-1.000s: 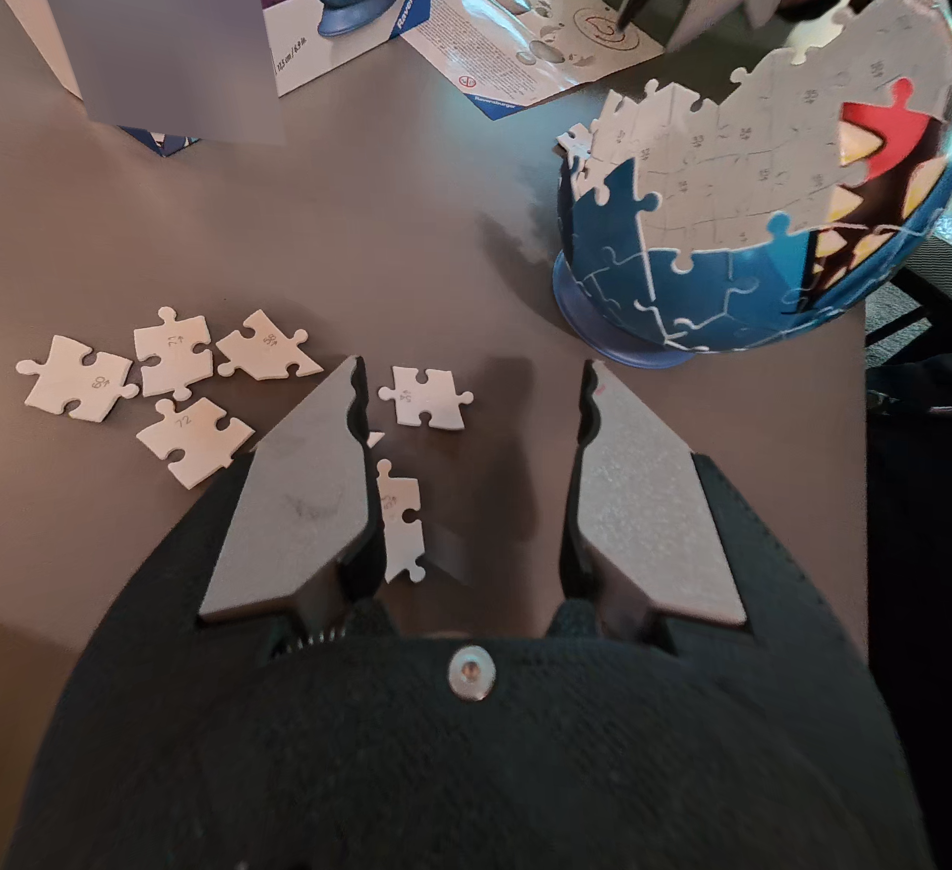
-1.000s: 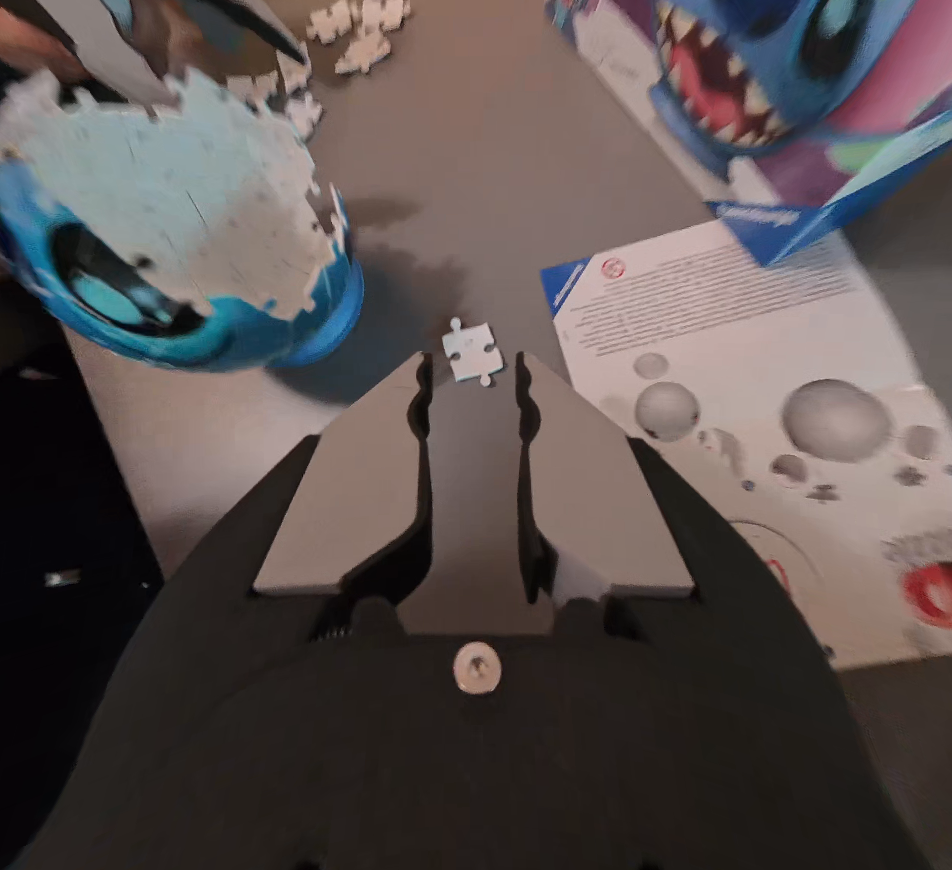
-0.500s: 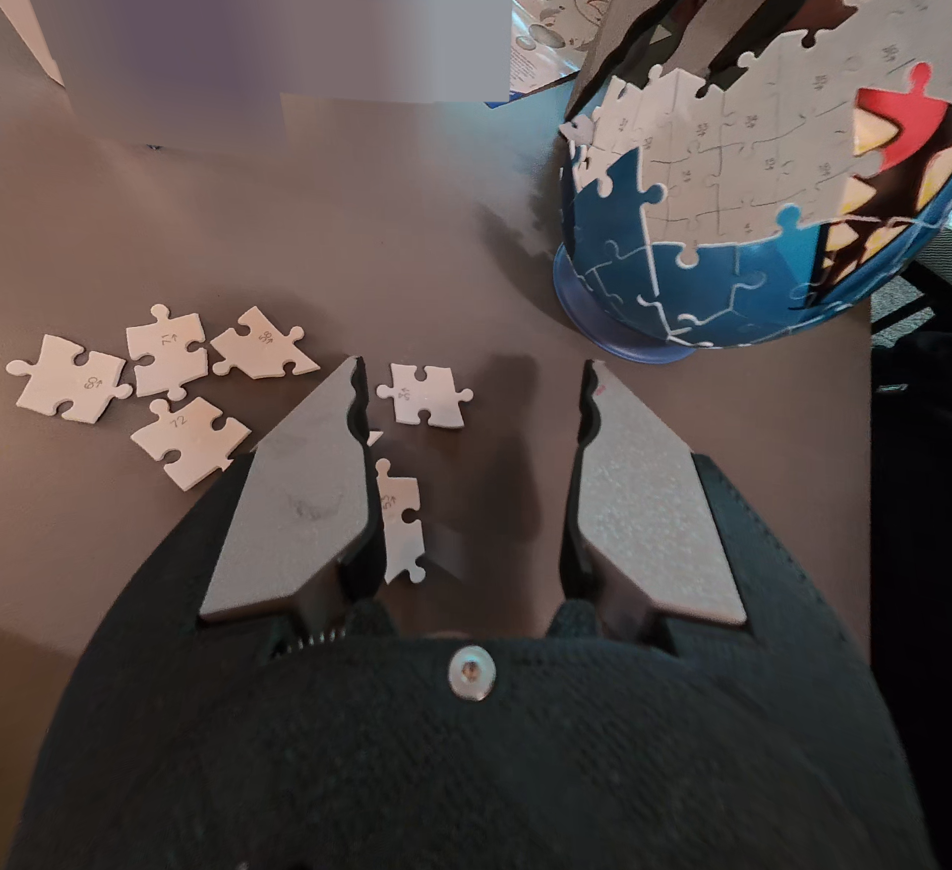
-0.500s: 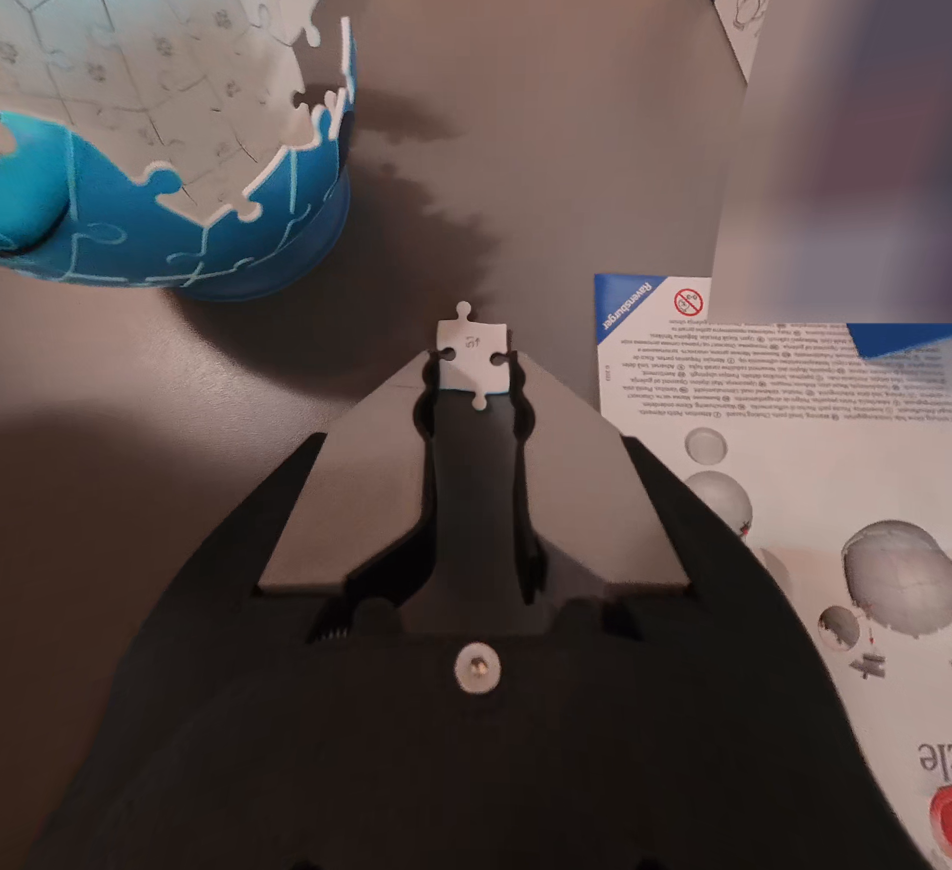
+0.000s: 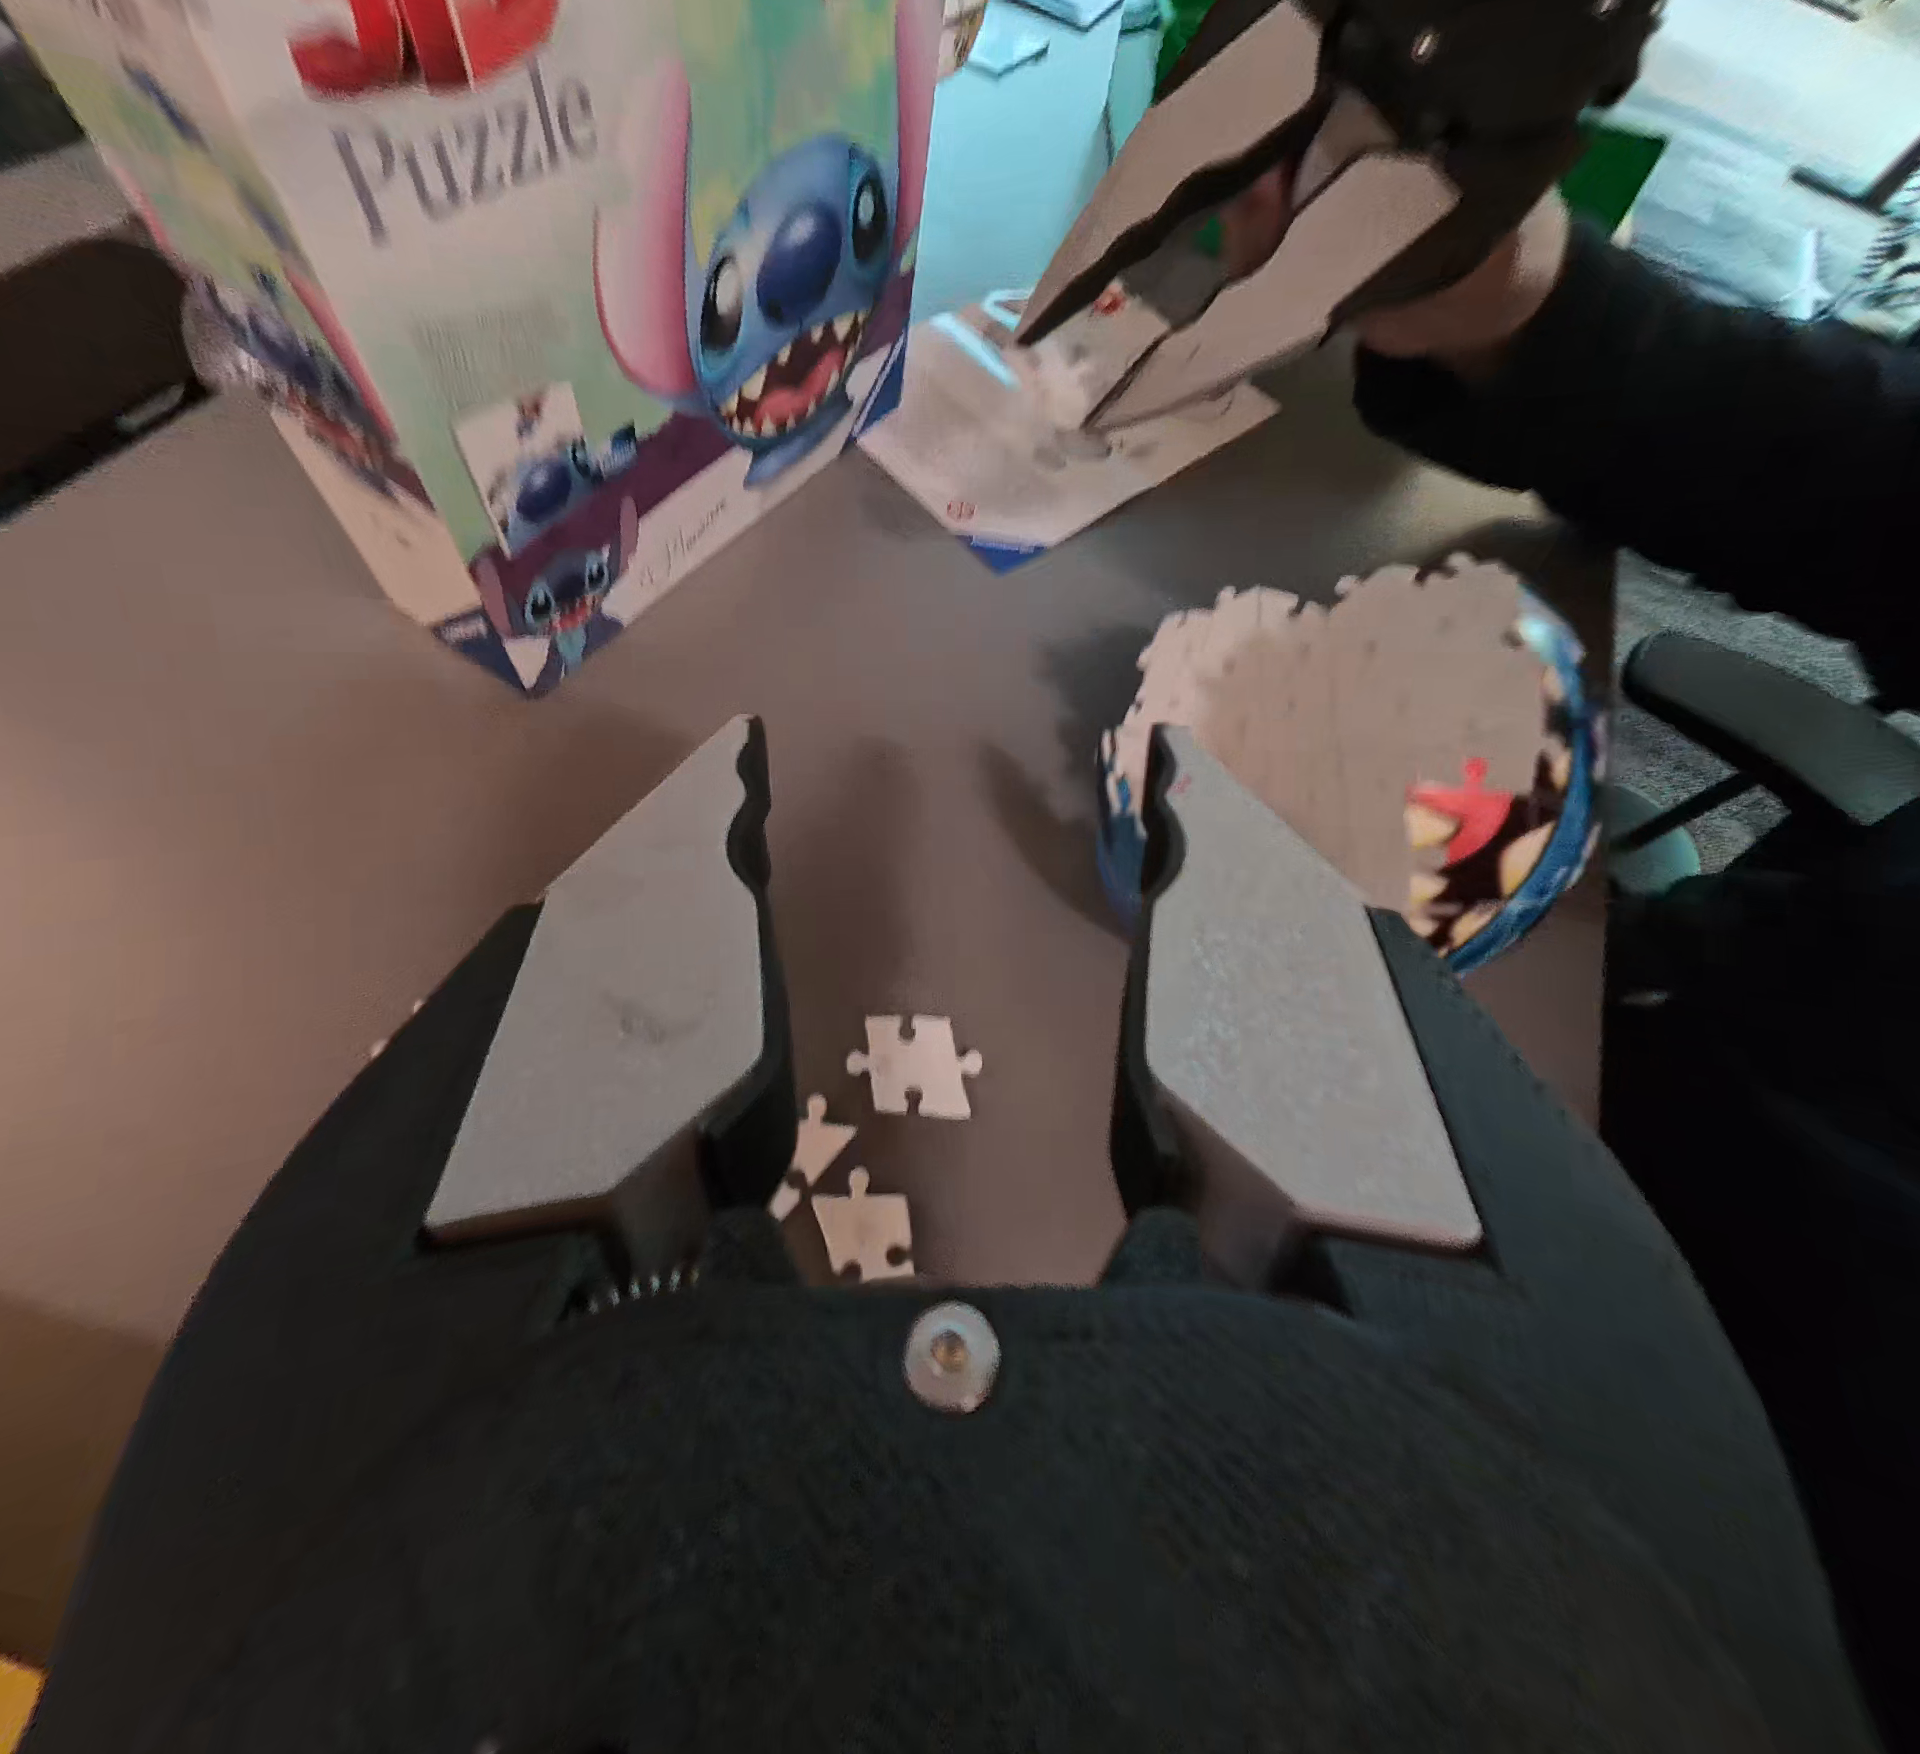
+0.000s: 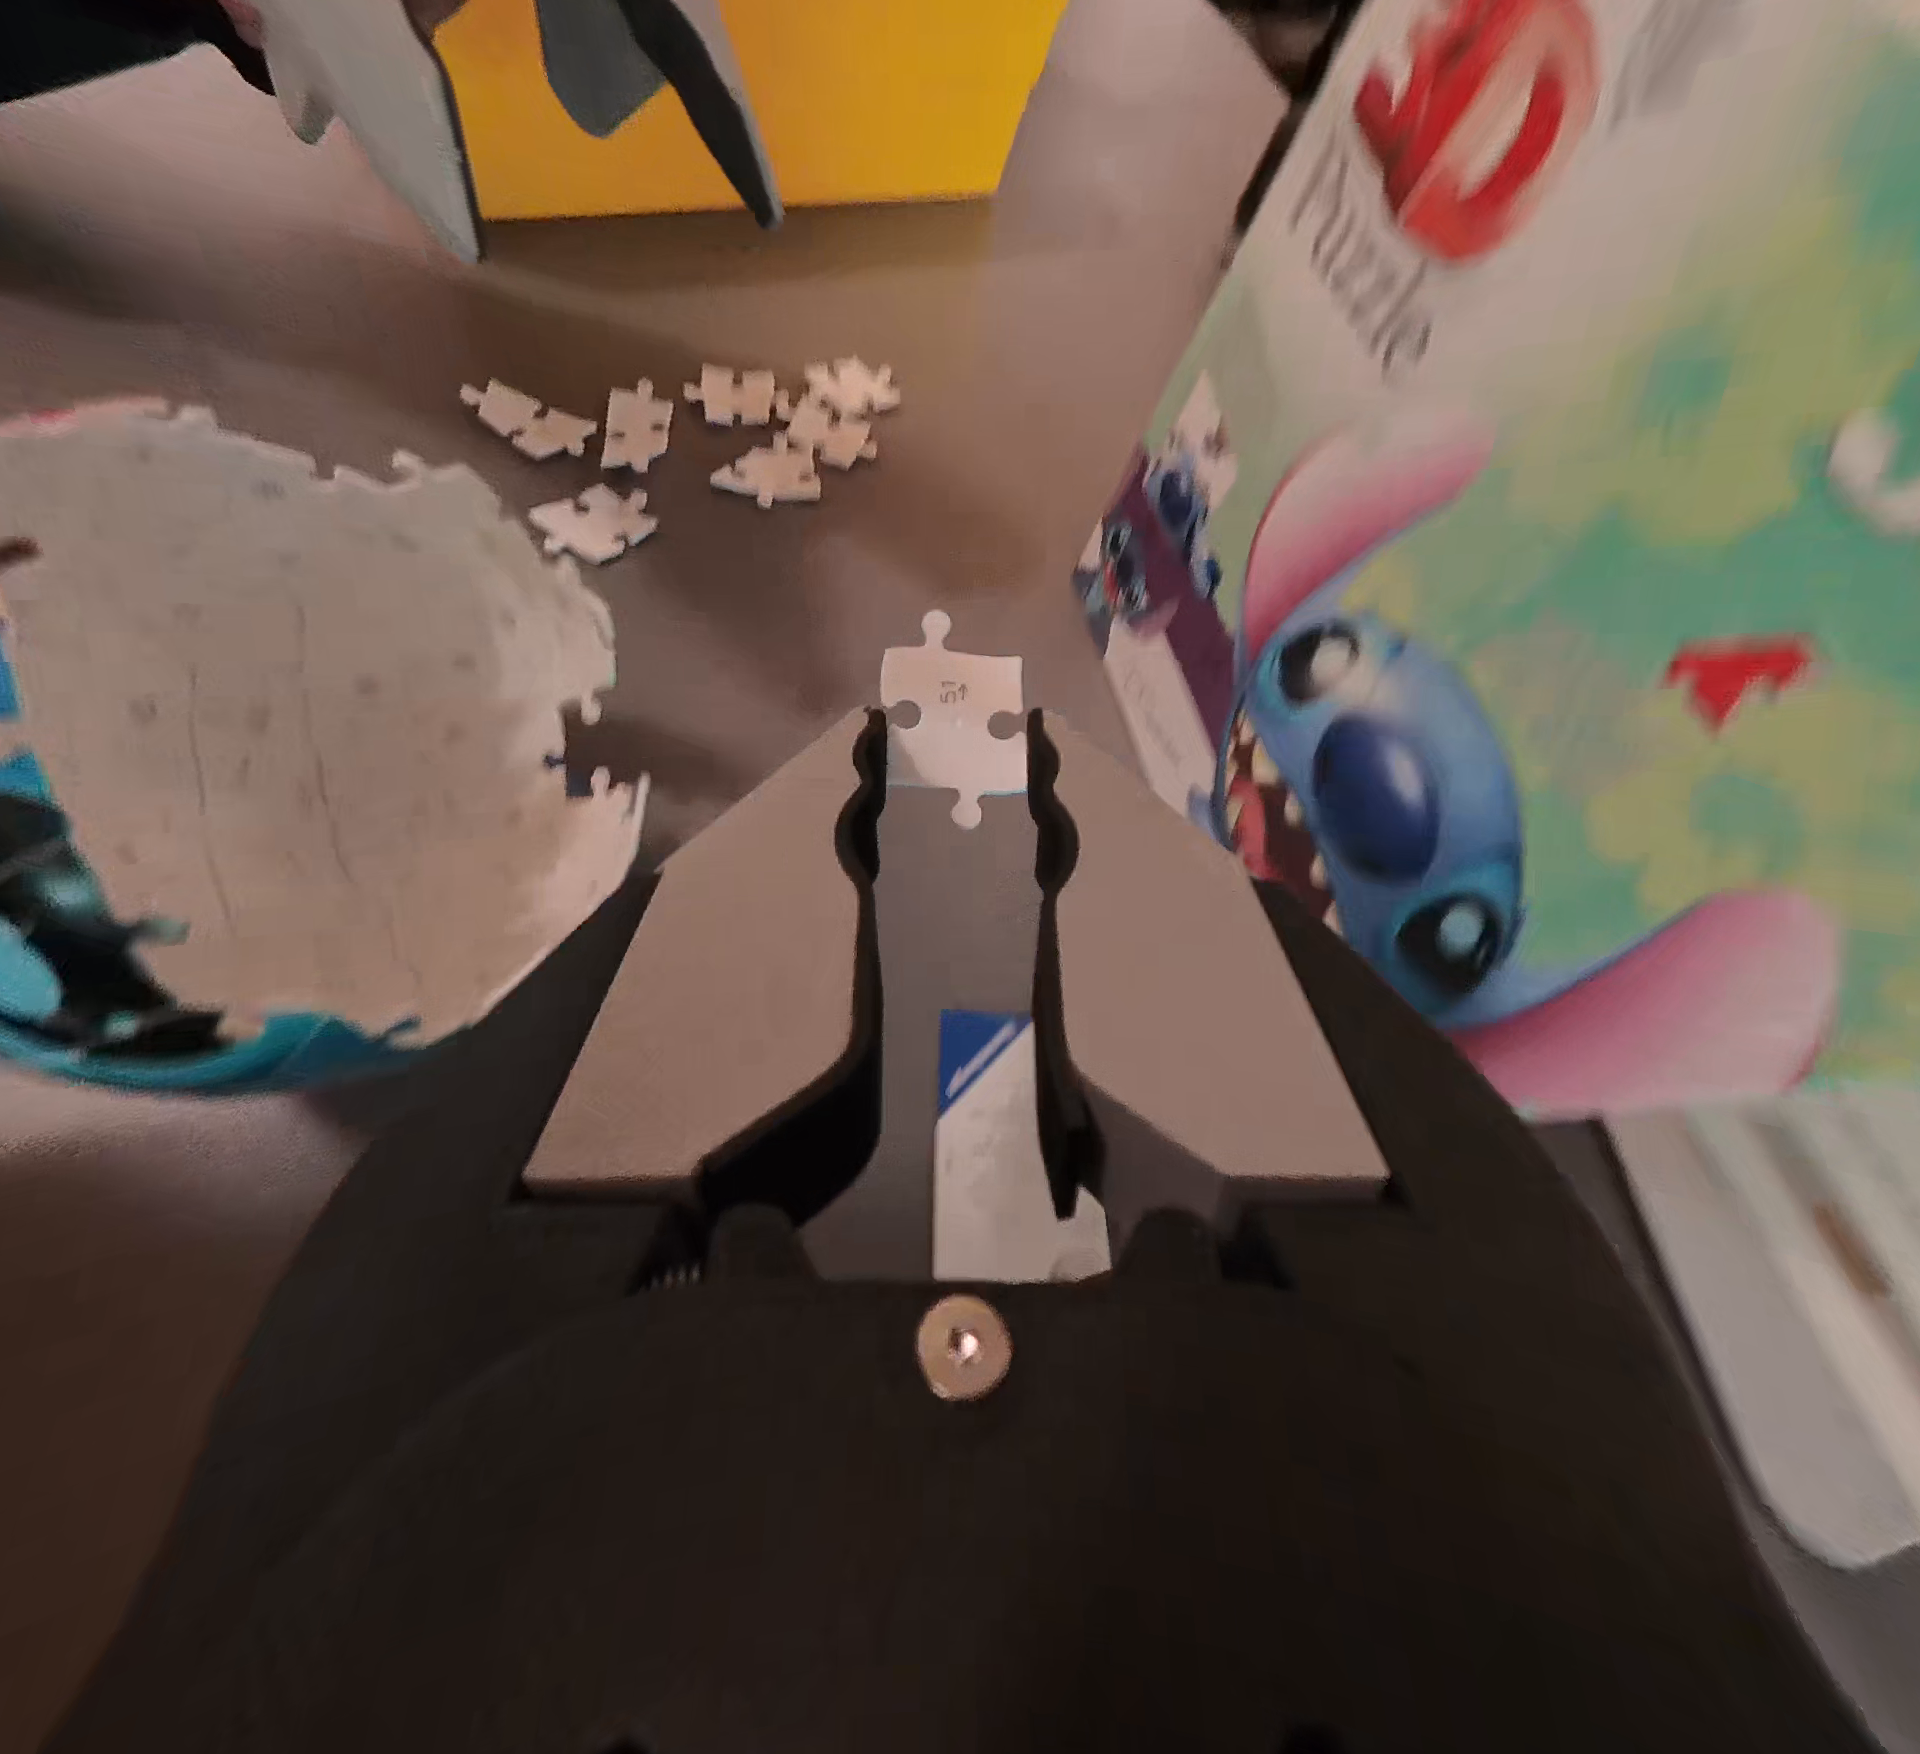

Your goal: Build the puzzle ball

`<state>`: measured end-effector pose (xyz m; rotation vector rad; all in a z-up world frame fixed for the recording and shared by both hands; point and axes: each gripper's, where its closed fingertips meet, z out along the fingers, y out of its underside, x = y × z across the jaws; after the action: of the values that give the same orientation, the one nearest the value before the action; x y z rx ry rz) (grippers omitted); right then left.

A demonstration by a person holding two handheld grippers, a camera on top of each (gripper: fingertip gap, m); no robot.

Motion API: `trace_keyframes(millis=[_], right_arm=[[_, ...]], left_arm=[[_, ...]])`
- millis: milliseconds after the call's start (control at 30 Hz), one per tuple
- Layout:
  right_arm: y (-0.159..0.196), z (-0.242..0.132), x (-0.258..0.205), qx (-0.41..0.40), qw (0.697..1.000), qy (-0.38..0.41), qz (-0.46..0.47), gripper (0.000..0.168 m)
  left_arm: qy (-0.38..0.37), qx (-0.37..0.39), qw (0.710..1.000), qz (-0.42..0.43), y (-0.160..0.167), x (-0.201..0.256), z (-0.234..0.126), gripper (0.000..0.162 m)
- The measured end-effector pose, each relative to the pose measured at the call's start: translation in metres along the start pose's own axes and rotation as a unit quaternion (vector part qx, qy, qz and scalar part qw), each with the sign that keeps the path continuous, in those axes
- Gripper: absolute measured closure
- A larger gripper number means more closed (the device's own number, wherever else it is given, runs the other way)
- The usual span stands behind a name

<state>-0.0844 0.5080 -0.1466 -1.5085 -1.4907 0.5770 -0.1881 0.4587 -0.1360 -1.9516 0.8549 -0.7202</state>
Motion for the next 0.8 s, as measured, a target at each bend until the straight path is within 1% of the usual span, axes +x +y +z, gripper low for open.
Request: trace_keyframes(millis=[67, 100, 200, 300, 333, 433, 533, 600, 667, 800], right_arm=[[-0.019, 0.01, 0.0, 0.02, 0.999, 0.008, -0.034, 0.144], [-0.026, 0.015, 0.0, 0.029, 0.998, 0.011, -0.047, 0.144], [-0.038, 0.024, 0.0, 0.058, 0.996, 0.021, -0.058, 0.144], [-0.034, 0.028, -0.001, 0.062, 0.996, 0.025, -0.054, 0.144], [-0.031, 0.028, 0.001, 0.058, 0.996, 0.032, -0.055, 0.144], [-0.027, 0.026, 0.0, 0.066, 0.996, 0.037, -0.047, 0.144], [-0.024, 0.025, -0.003, 0.067, 0.996, 0.039, -0.052, 0.144], [-0.02, 0.025, -0.003, 0.057, 0.995, 0.047, -0.07, 0.144], [-0.017, 0.026, -0.005, 0.051, 0.994, 0.049, -0.08, 0.144], [-0.014, 0.027, -0.007, 0.051, 0.995, 0.047, -0.078, 0.144]], left_arm=[[0.028, -0.004, 1.0, -0.002, -0.018, 0.006, 0.005, 0.093], [0.038, -0.012, 0.999, -0.005, -0.023, 0.006, 0.011, 0.096], [0.055, -0.04, 0.998, -0.007, -0.029, 0.003, 0.032, 0.104], [0.092, -0.048, 0.994, -0.028, -0.031, 0.003, 0.049, 0.106], [0.112, -0.042, 0.992, -0.044, -0.035, 0.005, 0.052, 0.108], [0.159, -0.042, 0.982, -0.089, -0.037, 0.008, 0.063, 0.108], [0.164, -0.042, 0.98, -0.108, -0.037, 0.004, 0.076, 0.11], [0.17, -0.042, 0.978, -0.109, -0.037, 0.004, 0.081, 0.12], [0.187, -0.04, 0.976, -0.101, -0.036, 0.009, 0.083, 0.154], [0.179, -0.043, 0.979, -0.092, -0.031, 0.009, 0.086, 0.158]])
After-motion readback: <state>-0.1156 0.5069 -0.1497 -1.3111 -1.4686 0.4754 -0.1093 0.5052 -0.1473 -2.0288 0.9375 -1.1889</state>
